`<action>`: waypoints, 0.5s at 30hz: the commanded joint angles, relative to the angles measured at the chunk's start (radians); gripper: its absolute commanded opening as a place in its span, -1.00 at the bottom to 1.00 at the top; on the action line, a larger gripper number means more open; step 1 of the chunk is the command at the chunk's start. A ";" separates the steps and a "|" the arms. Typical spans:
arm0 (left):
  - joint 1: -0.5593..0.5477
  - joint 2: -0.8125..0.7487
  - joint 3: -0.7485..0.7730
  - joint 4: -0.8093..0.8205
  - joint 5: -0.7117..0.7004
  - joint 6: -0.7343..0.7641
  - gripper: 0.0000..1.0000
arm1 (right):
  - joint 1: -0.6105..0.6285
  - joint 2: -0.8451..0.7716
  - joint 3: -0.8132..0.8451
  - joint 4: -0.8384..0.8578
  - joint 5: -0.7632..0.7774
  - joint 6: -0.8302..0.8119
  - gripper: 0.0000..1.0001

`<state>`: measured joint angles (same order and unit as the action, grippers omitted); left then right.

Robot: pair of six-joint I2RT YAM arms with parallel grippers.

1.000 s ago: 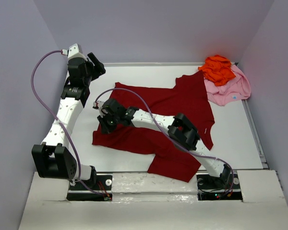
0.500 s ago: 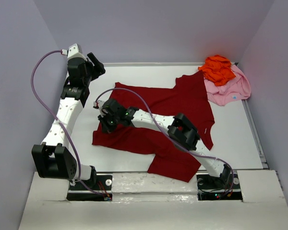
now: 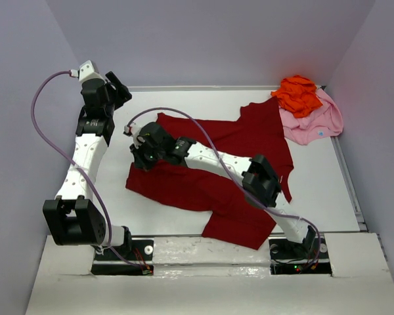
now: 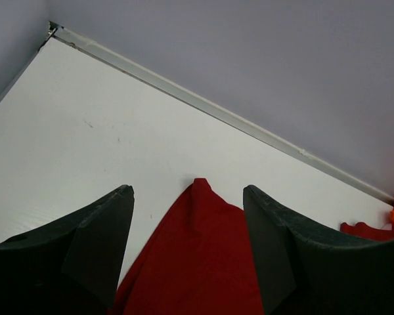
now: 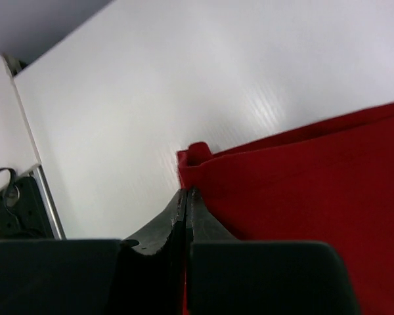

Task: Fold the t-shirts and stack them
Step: Flatten out the 1/3-folded T-shirt at the center of the board.

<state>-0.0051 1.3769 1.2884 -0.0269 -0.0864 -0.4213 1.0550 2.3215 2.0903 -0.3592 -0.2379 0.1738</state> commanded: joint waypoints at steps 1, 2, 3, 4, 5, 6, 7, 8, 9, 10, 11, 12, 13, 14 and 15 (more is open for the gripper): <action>-0.004 -0.030 0.006 0.036 -0.003 0.003 0.54 | 0.010 -0.108 0.094 -0.006 0.060 -0.059 -1.00; -0.004 -0.030 0.008 0.036 -0.004 0.004 0.54 | 0.010 -0.109 0.097 -0.006 0.069 -0.062 -1.00; -0.004 -0.030 0.008 0.036 -0.001 0.004 0.54 | 0.010 -0.109 0.102 -0.010 0.083 -0.066 -1.00; -0.004 -0.030 0.008 0.036 -0.001 0.003 0.54 | 0.010 -0.111 0.103 -0.011 0.094 -0.074 -1.00; -0.004 -0.030 0.008 0.036 -0.001 0.004 0.54 | 0.010 -0.113 0.103 -0.011 0.104 -0.080 -1.00; -0.004 -0.030 0.008 0.036 -0.003 0.006 0.54 | 0.010 -0.114 0.105 -0.011 0.112 -0.085 -1.00; -0.004 -0.030 0.006 0.036 -0.004 0.004 0.54 | 0.010 -0.116 0.105 -0.011 0.135 -0.089 -1.00; -0.004 -0.030 0.005 0.035 -0.004 0.004 0.54 | 0.010 -0.113 0.106 -0.012 0.141 -0.095 -1.00; -0.004 -0.030 0.008 0.036 0.000 0.004 0.54 | 0.010 -0.106 0.108 -0.011 0.144 -0.096 -1.00; -0.004 -0.030 0.008 0.036 0.002 0.004 0.54 | 0.001 -0.102 0.108 -0.011 0.141 -0.094 -1.00; -0.004 -0.029 0.006 0.036 0.002 0.004 0.54 | 0.000 -0.097 0.106 -0.012 0.138 -0.092 -1.00; -0.004 -0.029 0.008 0.036 0.001 0.004 0.54 | 0.000 -0.084 0.100 -0.011 0.135 -0.091 -1.00; -0.004 -0.030 0.008 0.035 0.001 0.006 0.54 | 0.000 -0.077 0.099 -0.011 0.135 -0.088 -1.00; -0.004 -0.030 0.008 0.036 -0.001 0.004 0.54 | -0.009 -0.070 0.096 -0.009 0.135 -0.086 -1.00; -0.004 -0.030 0.008 0.036 -0.001 0.006 0.54 | -0.009 -0.062 0.094 -0.007 0.137 -0.083 -1.00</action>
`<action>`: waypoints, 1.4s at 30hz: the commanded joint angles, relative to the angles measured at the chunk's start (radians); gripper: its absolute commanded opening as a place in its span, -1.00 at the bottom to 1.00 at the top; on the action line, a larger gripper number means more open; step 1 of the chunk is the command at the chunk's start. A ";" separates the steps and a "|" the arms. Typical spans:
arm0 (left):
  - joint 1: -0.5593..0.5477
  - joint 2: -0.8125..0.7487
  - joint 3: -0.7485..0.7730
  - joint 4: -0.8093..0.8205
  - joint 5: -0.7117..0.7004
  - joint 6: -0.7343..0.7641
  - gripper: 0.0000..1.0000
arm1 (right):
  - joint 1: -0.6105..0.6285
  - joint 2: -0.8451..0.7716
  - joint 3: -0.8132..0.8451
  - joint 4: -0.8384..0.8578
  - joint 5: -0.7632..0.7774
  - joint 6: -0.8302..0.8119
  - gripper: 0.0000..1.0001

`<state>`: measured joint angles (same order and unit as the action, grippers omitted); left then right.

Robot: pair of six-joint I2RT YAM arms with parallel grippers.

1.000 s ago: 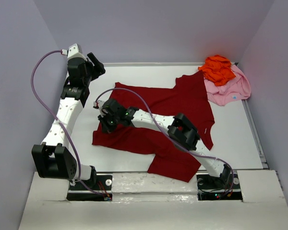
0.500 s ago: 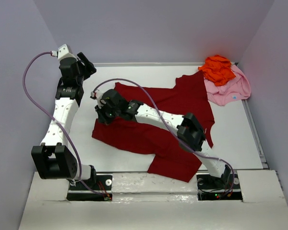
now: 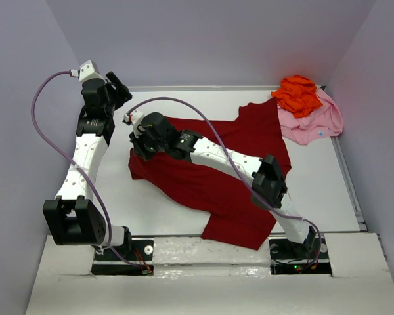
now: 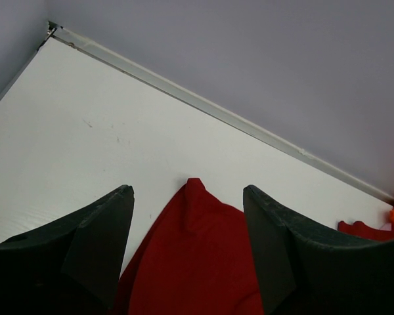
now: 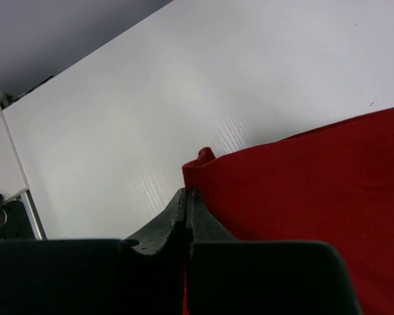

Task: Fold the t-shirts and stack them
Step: Flatten out the 1/3-folded T-shirt at the center of the board.

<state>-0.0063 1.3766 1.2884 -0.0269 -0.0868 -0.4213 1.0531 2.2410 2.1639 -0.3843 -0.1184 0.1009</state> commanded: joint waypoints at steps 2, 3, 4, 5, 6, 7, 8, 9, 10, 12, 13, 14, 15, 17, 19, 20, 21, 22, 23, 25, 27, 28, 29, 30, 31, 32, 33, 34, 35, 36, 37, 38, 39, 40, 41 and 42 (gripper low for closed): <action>-0.003 -0.031 0.008 0.036 0.001 0.006 0.54 | -0.007 0.042 0.016 0.021 0.014 -0.006 -1.00; -0.003 -0.031 0.008 0.036 -0.001 0.007 0.54 | -0.007 0.048 0.011 0.025 0.017 -0.004 -1.00; -0.003 -0.031 0.006 0.036 -0.004 0.007 0.54 | -0.018 0.055 0.011 0.028 0.019 0.002 -1.00; -0.003 -0.031 0.008 0.036 -0.004 0.009 0.54 | -0.018 0.065 0.002 0.030 0.025 0.005 -1.00; -0.003 -0.031 0.006 0.035 -0.004 0.009 0.54 | -0.018 0.066 -0.004 0.032 0.028 0.006 -1.00; -0.003 -0.030 0.006 0.036 -0.002 0.007 0.54 | -0.028 0.069 -0.012 0.036 0.032 0.008 -1.00; -0.003 -0.031 0.006 0.036 0.001 0.007 0.54 | -0.028 0.074 -0.018 0.041 0.039 0.010 -1.00; -0.003 -0.030 0.008 0.036 0.002 0.007 0.54 | -0.039 0.077 -0.027 0.042 0.051 0.013 -1.00; -0.003 -0.031 0.008 0.036 0.002 0.006 0.54 | -0.039 0.080 -0.032 0.044 0.066 0.013 -1.00; -0.003 -0.031 0.006 0.036 0.002 0.006 0.54 | -0.048 0.092 -0.041 0.047 0.117 0.016 -1.00; -0.003 -0.031 0.008 0.036 0.004 0.006 0.54 | -0.057 0.097 -0.045 0.047 0.153 0.020 -1.00; -0.003 -0.030 0.006 0.036 0.007 0.004 0.54 | -0.067 0.097 -0.052 0.048 0.164 0.031 -1.00; -0.003 -0.030 0.008 0.036 0.007 0.006 0.54 | -0.067 0.098 -0.058 0.050 0.174 0.033 -1.00; -0.003 -0.030 0.008 0.036 0.009 0.004 0.54 | -0.077 0.100 -0.070 0.056 0.168 0.040 -1.00; -0.003 -0.028 0.006 0.038 0.012 0.004 0.54 | -0.087 0.115 -0.072 0.056 0.161 0.037 -1.00; -0.003 -0.028 0.008 0.038 0.015 0.003 0.54 | -0.087 0.123 -0.070 0.056 0.160 0.036 -1.00; -0.003 -0.027 0.008 0.039 0.016 0.001 0.54 | -0.087 0.130 -0.069 0.058 0.157 0.037 -1.00; -0.003 -0.027 0.006 0.038 0.016 0.001 0.54 | -0.087 0.140 -0.065 0.056 0.142 0.039 -1.00; -0.003 -0.025 0.006 0.038 0.019 0.001 0.54 | -0.087 0.158 -0.061 0.056 0.134 0.045 -1.00; -0.003 -0.024 0.006 0.039 0.021 0.001 0.54 | -0.087 0.176 -0.053 0.058 0.126 0.052 -1.00; -0.003 -0.024 0.006 0.039 0.019 0.001 0.54 | -0.087 0.203 -0.047 0.058 0.126 0.060 -1.00; -0.003 -0.022 0.005 0.039 0.021 0.001 0.54 | -0.087 0.210 -0.044 0.058 0.094 0.062 -1.00; -0.003 -0.022 0.006 0.039 0.021 0.001 0.54 | -0.087 0.218 -0.042 0.058 0.086 0.063 -1.00; -0.003 -0.021 0.006 0.039 0.022 0.001 0.54 | -0.087 0.229 -0.042 0.056 0.086 0.068 -1.00; -0.003 -0.021 0.006 0.039 0.025 0.000 0.54 | -0.087 0.232 -0.045 0.056 0.086 0.071 -1.00; -0.003 -0.019 0.006 0.039 0.025 -0.001 0.54 | -0.087 0.235 -0.047 0.055 0.088 0.074 -0.98; -0.003 -0.019 0.005 0.039 0.027 -0.001 0.54 | -0.087 0.235 -0.050 0.053 0.091 0.075 -0.80; -0.003 -0.017 0.006 0.039 0.027 -0.001 0.54 | -0.087 0.233 -0.055 0.050 0.088 0.071 -0.46; -0.003 -0.017 0.008 0.039 0.027 -0.002 0.54 | -0.087 0.227 -0.056 0.048 0.088 0.069 -0.37; -0.003 -0.017 0.006 0.039 0.028 -0.001 0.54 | -0.087 0.218 -0.062 0.050 0.088 0.069 -0.28; -0.003 -0.017 0.008 0.039 0.028 -0.001 0.54 | -0.087 0.200 -0.067 0.050 0.077 0.068 -0.13; -0.003 -0.016 0.008 0.039 0.032 -0.002 0.54 | -0.087 0.192 -0.068 0.045 0.072 0.065 -0.09; -0.003 -0.016 0.006 0.039 0.032 -0.002 0.54 | -0.087 0.183 -0.072 0.044 0.053 0.066 -0.04; -0.003 -0.016 0.006 0.039 0.032 -0.002 0.54 | -0.087 0.174 -0.070 0.042 0.045 0.066 -0.02; -0.003 -0.017 0.006 0.039 0.032 -0.001 0.54 | -0.087 0.158 -0.064 0.030 0.043 0.068 -0.01; -0.003 -0.017 0.008 0.039 0.030 -0.002 0.54 | -0.087 0.149 -0.065 0.030 0.037 0.069 0.01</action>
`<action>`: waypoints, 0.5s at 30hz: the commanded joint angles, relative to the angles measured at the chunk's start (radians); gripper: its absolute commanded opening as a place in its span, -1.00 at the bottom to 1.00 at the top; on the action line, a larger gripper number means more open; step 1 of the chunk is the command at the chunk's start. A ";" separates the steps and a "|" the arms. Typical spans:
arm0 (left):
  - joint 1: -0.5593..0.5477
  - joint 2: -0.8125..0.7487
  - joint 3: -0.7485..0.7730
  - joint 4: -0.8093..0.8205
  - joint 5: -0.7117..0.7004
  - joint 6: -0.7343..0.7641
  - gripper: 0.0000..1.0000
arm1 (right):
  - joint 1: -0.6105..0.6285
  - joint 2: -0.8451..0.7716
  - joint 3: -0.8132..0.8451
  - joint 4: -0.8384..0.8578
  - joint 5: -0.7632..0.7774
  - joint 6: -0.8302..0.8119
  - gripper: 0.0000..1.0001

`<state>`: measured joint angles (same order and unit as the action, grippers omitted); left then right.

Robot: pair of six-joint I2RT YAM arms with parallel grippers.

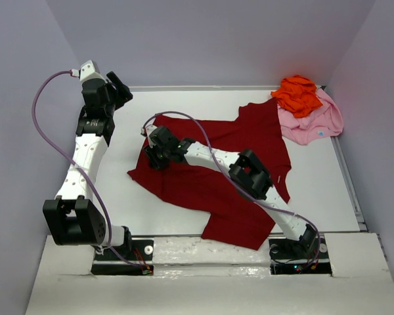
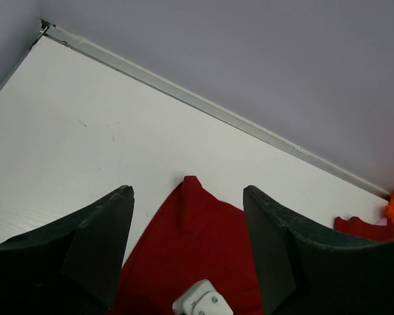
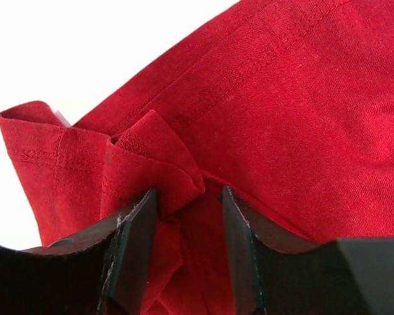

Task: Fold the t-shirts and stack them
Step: Flatten out the 1/3-folded T-shirt at the center of the board.

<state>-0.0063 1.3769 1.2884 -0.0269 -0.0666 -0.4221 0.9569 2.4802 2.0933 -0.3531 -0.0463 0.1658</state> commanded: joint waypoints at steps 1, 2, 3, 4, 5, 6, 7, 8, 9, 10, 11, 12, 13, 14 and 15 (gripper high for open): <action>-0.003 -0.018 0.006 0.039 0.010 0.000 0.54 | 0.009 -0.102 0.010 -0.007 -0.047 0.009 0.03; -0.003 -0.018 0.006 0.039 0.010 -0.001 0.54 | 0.009 -0.109 0.008 -0.009 -0.050 0.011 0.04; -0.003 -0.018 0.008 0.039 0.008 0.000 0.54 | 0.009 -0.113 0.010 -0.009 -0.056 0.014 0.04; -0.003 -0.019 0.008 0.039 0.008 0.000 0.54 | 0.020 -0.116 0.013 -0.015 -0.058 0.012 0.05; -0.003 -0.021 0.008 0.039 0.007 0.000 0.54 | 0.020 -0.121 0.011 -0.014 -0.050 0.008 0.04; -0.003 -0.019 0.008 0.039 0.007 0.002 0.54 | 0.029 -0.128 0.014 -0.017 -0.044 0.003 0.05; -0.003 -0.019 0.006 0.039 0.005 0.002 0.54 | 0.039 -0.133 0.016 -0.018 -0.014 -0.002 0.05; -0.003 -0.021 0.008 0.038 0.005 0.000 0.54 | 0.039 -0.142 0.014 -0.018 0.000 -0.014 0.05; -0.003 -0.021 0.006 0.039 0.005 0.002 0.54 | 0.039 -0.148 0.016 -0.021 0.011 -0.018 0.05; -0.003 -0.022 0.006 0.038 0.004 0.002 0.54 | 0.049 -0.153 0.022 -0.026 0.022 -0.023 0.05; -0.003 -0.022 0.008 0.039 0.004 0.002 0.54 | 0.049 -0.156 0.027 -0.027 0.020 -0.025 0.05; -0.003 -0.022 0.008 0.038 0.004 0.002 0.54 | 0.049 -0.162 0.031 -0.030 0.016 -0.025 0.05; -0.003 -0.022 0.006 0.038 0.002 0.002 0.54 | 0.058 -0.161 0.046 -0.033 0.000 -0.023 0.06; -0.003 -0.022 0.008 0.038 0.004 0.002 0.54 | 0.059 -0.161 0.056 -0.046 -0.007 -0.022 0.05; -0.003 -0.022 0.008 0.038 0.004 0.002 0.54 | 0.071 -0.158 0.060 -0.044 -0.013 -0.022 0.05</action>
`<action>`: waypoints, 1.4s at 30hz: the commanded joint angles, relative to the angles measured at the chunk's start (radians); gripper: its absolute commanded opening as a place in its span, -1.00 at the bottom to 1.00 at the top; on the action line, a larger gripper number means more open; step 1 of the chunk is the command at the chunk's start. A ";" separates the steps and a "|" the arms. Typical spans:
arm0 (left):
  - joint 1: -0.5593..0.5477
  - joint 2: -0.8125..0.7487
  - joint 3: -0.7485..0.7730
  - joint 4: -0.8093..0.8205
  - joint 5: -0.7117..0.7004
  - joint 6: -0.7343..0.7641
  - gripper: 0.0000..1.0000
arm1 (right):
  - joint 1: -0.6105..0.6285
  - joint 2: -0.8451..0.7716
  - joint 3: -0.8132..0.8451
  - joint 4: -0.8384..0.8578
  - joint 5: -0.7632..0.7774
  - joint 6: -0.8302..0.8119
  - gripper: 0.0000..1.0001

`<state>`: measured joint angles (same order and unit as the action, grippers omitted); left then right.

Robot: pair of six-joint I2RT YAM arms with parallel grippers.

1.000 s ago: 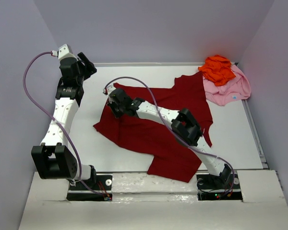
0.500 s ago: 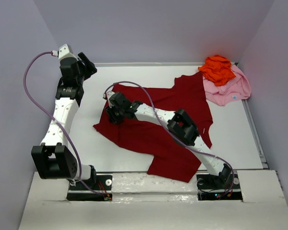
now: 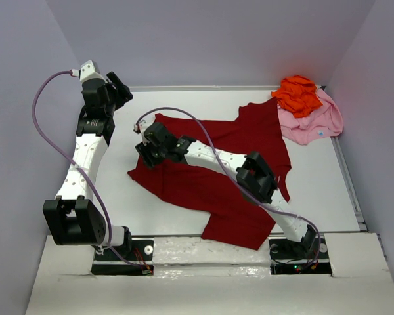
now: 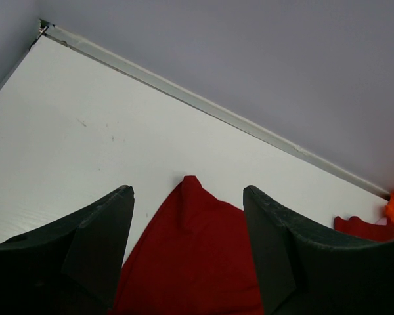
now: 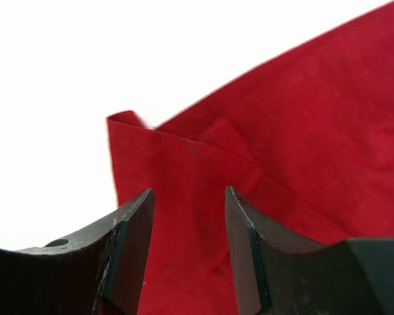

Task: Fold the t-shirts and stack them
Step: Flatten out the 1/3-folded T-shirt at the center of the board.

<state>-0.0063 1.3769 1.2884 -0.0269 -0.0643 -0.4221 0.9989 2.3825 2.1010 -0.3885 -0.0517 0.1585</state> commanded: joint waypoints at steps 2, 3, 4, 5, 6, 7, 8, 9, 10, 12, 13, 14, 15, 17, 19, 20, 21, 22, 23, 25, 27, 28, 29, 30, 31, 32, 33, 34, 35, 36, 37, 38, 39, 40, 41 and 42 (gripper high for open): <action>-0.003 -0.024 0.008 0.038 -0.002 0.003 0.54 | 0.038 -0.045 0.073 -0.013 -0.042 -0.007 0.04; -0.003 -0.024 0.008 0.039 -0.002 0.003 0.54 | 0.038 -0.037 0.079 -0.010 -0.057 -0.004 0.04; -0.003 -0.025 0.008 0.038 -0.002 0.003 0.54 | 0.047 -0.011 0.088 -0.012 -0.085 0.003 0.03; -0.003 -0.025 0.008 0.038 -0.002 0.003 0.54 | 0.047 0.001 0.102 -0.010 -0.097 0.010 0.03; -0.003 -0.025 0.008 0.038 -0.002 0.003 0.54 | 0.047 0.015 0.111 -0.010 -0.109 0.012 0.02; -0.003 -0.027 0.008 0.038 -0.002 0.003 0.54 | 0.056 0.041 0.119 -0.010 -0.122 0.015 0.01; -0.003 -0.026 0.008 0.039 -0.002 0.003 0.54 | 0.056 0.052 0.128 -0.010 -0.128 0.019 0.01; -0.003 -0.027 0.006 0.038 -0.002 0.003 0.54 | 0.056 0.063 0.139 -0.010 -0.131 0.021 0.01; -0.003 -0.027 0.008 0.038 0.000 0.003 0.54 | 0.056 0.070 0.142 -0.007 -0.137 0.024 0.00; -0.003 -0.025 0.008 0.039 0.001 0.003 0.54 | 0.056 0.095 0.154 -0.003 -0.143 0.027 -0.01; -0.003 -0.025 0.006 0.038 0.001 0.003 0.54 | 0.056 0.102 0.157 0.005 -0.149 0.029 -0.01; -0.003 -0.025 0.006 0.038 0.003 0.003 0.54 | 0.056 0.116 0.162 0.008 -0.155 0.029 -0.01; -0.003 -0.027 0.006 0.038 0.003 0.003 0.54 | 0.056 0.122 0.162 0.011 -0.160 0.030 -0.01; -0.003 -0.025 0.008 0.038 0.003 0.002 0.54 | 0.056 0.135 0.163 0.020 -0.168 0.038 -0.01; -0.003 -0.027 0.008 0.038 0.003 0.002 0.54 | 0.056 0.149 0.153 0.033 -0.169 0.044 -0.01; -0.003 -0.029 0.008 0.039 0.003 0.003 0.54 | 0.056 0.153 0.151 0.034 -0.169 0.044 -0.01; -0.003 -0.027 0.006 0.039 0.003 0.002 0.54 | 0.056 0.161 0.151 0.036 -0.168 0.046 -0.01; -0.003 -0.027 0.006 0.039 0.003 0.003 0.54 | 0.056 0.168 0.152 0.036 -0.169 0.046 -0.02; -0.003 -0.027 0.006 0.039 0.003 0.003 0.54 | 0.056 0.170 0.146 0.037 -0.168 0.046 -0.02; -0.003 -0.027 0.006 0.041 0.004 0.002 0.54 | 0.056 0.173 0.142 0.039 -0.166 0.044 -0.03; -0.003 -0.027 0.006 0.041 0.006 0.002 0.54 | 0.056 0.173 0.134 0.040 -0.157 0.041 -0.16; -0.003 -0.029 0.006 0.041 0.006 0.002 0.54 | 0.056 0.170 0.133 0.040 -0.155 0.036 -0.21; -0.003 -0.027 0.006 0.041 0.006 0.002 0.54 | 0.056 0.167 0.126 0.039 -0.154 0.038 -0.27; -0.003 -0.027 0.006 0.041 0.006 0.000 0.54 | 0.056 0.165 0.123 0.040 -0.154 0.036 -0.31; -0.003 -0.026 0.006 0.041 0.008 0.000 0.54 | 0.056 0.162 0.122 0.039 -0.154 0.033 -0.34; -0.003 -0.025 0.005 0.041 0.011 0.000 0.54 | 0.056 0.158 0.116 0.042 -0.149 0.033 -0.45; -0.003 -0.025 0.006 0.042 0.011 0.000 0.54 | 0.056 0.152 0.110 0.043 -0.149 0.032 -0.50; -0.003 -0.027 0.005 0.042 0.011 -0.001 0.54 | 0.056 0.150 0.108 0.043 -0.146 0.030 -0.59; -0.003 -0.026 0.003 0.042 0.011 0.000 0.54 | 0.056 0.147 0.106 0.045 -0.145 0.029 -0.62; -0.003 -0.025 0.005 0.042 0.011 0.000 0.54 | 0.056 0.142 0.103 0.043 -0.145 0.027 -0.68; -0.003 -0.027 0.005 0.042 0.011 -0.001 0.54 | 0.056 0.139 0.099 0.042 -0.140 0.027 -0.75; -0.003 -0.026 0.005 0.042 0.012 -0.001 0.54 | 0.056 0.138 0.096 0.045 -0.140 0.026 -0.76; -0.003 -0.025 0.003 0.042 0.011 -0.003 0.54 | 0.056 0.136 0.096 0.045 -0.140 0.026 -0.77; -0.003 -0.024 0.003 0.042 0.012 -0.001 0.54 | 0.056 0.138 0.096 0.045 -0.140 0.026 -0.82; -0.003 -0.025 0.005 0.042 0.012 -0.001 0.54 | 0.056 0.138 0.093 0.046 -0.139 0.027 -0.85; -0.003 -0.025 0.003 0.042 0.014 -0.001 0.54 | 0.056 0.141 0.094 0.046 -0.139 0.029 -0.92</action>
<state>-0.0063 1.3769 1.2884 -0.0269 -0.0605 -0.4225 1.0485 2.5591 2.2086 -0.3805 -0.1932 0.1944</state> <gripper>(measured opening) 0.768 0.064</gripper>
